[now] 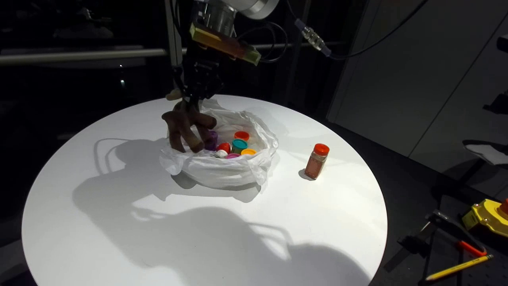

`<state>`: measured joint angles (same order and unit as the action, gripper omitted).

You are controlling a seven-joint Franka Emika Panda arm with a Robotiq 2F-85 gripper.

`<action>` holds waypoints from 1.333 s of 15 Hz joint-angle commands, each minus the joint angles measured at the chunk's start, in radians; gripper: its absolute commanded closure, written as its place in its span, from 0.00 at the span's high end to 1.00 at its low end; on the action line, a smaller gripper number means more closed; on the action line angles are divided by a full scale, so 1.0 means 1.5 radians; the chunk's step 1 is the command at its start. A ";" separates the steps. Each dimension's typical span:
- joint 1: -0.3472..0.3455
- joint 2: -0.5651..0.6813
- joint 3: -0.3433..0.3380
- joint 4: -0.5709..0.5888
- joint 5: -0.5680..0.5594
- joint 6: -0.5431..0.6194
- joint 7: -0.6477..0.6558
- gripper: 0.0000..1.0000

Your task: Take the containers, deer plush toy and red ball out of the white plastic bag

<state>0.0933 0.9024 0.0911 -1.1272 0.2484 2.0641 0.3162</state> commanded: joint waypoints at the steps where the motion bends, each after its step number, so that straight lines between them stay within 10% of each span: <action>1: 0.030 -0.134 -0.006 -0.146 -0.017 -0.041 0.013 0.08; 10: 0.087 -0.293 -0.022 -0.351 -0.109 -0.119 0.065 0.08; 20: 0.082 -0.266 0.057 -0.454 -0.025 -0.198 -0.122 0.08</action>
<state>0.2140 0.4824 0.1608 -1.7652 0.1898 1.7330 0.2077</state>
